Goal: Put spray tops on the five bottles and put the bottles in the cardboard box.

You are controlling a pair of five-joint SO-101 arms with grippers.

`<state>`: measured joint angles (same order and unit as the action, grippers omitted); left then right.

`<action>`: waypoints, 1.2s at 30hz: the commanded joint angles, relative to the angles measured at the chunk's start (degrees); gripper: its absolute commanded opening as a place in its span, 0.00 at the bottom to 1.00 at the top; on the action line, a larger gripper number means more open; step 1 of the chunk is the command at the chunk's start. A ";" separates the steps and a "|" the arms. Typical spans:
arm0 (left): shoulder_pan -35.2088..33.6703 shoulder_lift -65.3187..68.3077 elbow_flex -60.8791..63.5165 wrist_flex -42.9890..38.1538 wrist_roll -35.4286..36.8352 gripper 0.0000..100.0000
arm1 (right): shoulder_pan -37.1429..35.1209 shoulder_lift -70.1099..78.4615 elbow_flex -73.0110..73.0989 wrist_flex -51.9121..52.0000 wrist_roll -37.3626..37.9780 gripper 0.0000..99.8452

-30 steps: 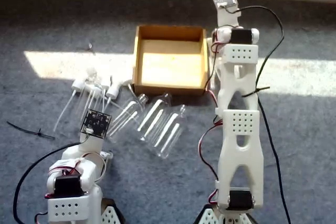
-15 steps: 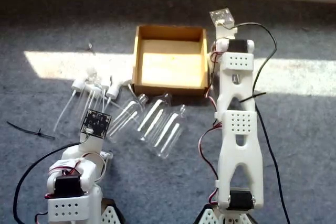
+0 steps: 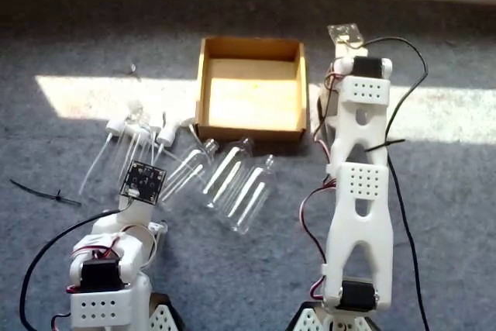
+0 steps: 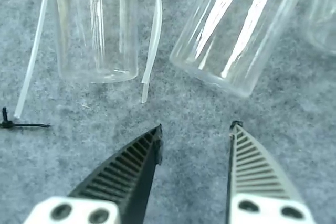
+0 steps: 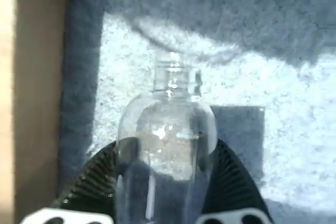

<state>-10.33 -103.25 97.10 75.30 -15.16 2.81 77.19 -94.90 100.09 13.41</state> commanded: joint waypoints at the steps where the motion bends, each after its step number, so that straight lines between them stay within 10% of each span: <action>1: 0.75 0.13 0.04 -2.11 -0.35 0.20 | 1.10 -9.36 -4.09 1.27 -2.20 0.00; 8: -4.62 0.04 0.04 -4.31 -19.08 0.20 | 1.01 -32.04 26.68 1.19 -2.46 0.00; 20: -13.41 5.23 -19.38 0.26 -21.10 0.20 | -5.49 -89.80 80.40 -3.21 0.70 0.00; 36: -0.13 83.12 -94.20 13.01 -11.16 0.20 | -13.58 -130.95 147.56 -39.16 0.44 0.00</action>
<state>-16.22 -33.36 17.45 87.16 -29.76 -9.76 -50.81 49.80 64.13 13.67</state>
